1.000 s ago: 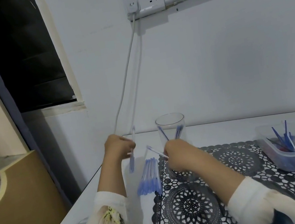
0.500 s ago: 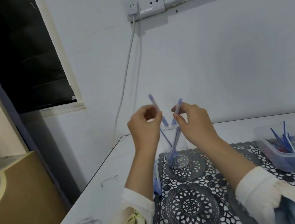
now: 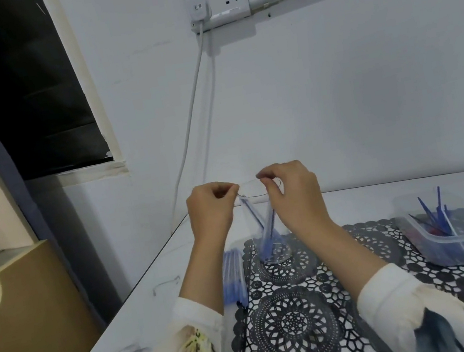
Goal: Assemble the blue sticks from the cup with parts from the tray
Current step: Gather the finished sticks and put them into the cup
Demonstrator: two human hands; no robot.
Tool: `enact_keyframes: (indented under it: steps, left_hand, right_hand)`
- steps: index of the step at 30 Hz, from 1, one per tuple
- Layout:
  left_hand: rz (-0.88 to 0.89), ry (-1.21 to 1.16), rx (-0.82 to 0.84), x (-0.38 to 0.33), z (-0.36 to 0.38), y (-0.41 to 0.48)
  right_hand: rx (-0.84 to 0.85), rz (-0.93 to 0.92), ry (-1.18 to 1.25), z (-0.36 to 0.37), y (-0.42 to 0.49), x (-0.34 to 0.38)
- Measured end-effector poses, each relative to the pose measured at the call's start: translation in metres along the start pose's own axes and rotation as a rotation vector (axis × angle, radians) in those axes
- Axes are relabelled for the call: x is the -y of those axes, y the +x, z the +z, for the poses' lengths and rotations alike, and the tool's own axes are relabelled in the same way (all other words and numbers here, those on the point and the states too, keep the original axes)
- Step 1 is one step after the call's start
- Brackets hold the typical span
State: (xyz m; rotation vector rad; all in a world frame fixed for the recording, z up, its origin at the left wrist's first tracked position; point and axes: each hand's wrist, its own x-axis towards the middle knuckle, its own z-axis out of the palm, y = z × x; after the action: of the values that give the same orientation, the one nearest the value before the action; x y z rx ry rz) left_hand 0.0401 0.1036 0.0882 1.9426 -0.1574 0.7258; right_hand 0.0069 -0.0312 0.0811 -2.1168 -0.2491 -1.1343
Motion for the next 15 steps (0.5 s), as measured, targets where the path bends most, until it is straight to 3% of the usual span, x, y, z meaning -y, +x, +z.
enact_keyframes:
  steps: [3, 9, 12, 15]
  left_hand:
    - [-0.132, 0.128, 0.041, 0.017, -0.015, 0.011]
    - [-0.55, 0.452, 0.357, 0.059, -0.031, 0.015]
    - [-0.641, 0.498, 0.445, 0.074, -0.03, 0.011]
    - [-0.654, 0.501, 0.461, 0.084, -0.026, 0.009]
  right_hand:
    - [-0.023, -0.117, 0.103, 0.004, -0.009, 0.02]
    - [0.528, -0.059, 0.016, 0.038, -0.038, 0.022]
    - [0.728, 0.005, -0.086, 0.052, -0.057, 0.01]
    - [0.821, 0.08, -0.156, 0.063, -0.069, -0.002]
